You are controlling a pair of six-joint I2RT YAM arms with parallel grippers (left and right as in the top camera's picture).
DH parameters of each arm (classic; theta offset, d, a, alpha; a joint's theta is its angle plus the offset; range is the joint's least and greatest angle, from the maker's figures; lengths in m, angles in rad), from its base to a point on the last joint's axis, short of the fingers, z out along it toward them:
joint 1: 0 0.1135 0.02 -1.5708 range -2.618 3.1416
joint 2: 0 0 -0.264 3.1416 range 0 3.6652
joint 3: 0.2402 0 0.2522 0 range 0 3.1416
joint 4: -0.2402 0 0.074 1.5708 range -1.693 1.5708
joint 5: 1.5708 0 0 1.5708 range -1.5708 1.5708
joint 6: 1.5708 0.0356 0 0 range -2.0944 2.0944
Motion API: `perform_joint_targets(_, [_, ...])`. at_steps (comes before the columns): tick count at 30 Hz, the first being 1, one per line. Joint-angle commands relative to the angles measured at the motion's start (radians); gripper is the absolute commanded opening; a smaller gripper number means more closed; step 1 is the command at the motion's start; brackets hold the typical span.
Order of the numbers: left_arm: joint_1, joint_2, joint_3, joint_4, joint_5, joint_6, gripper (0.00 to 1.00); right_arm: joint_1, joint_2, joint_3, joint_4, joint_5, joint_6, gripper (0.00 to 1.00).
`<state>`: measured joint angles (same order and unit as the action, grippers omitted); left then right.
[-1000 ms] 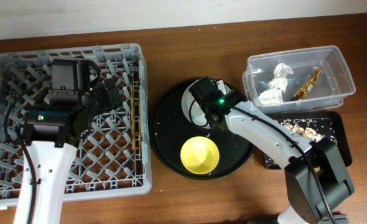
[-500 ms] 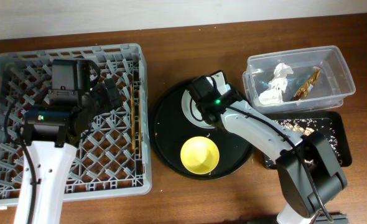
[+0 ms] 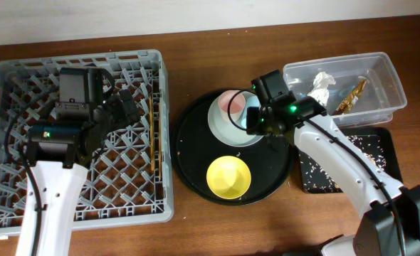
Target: Sort waste into correct bins and load items into the dishwasher rack
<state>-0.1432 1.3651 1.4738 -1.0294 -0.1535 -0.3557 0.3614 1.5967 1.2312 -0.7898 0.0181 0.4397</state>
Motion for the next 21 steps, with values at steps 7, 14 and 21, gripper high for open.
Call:
perform_joint_targets(7, [0.002,-0.006,0.011,0.002,0.000,0.002,0.99,0.073,0.033,-0.026,0.317,-0.029,-0.559,0.58])
perform_joint_targets(14, [0.002,-0.006,0.011,0.002,0.000,0.002,0.99,0.105,0.256,-0.026,0.477,0.020,-0.672,0.40])
perform_joint_targets(21, [0.002,-0.006,0.011,0.002,0.000,0.002,0.99,0.148,-0.045,0.217,0.206,-0.058,-0.557,0.04])
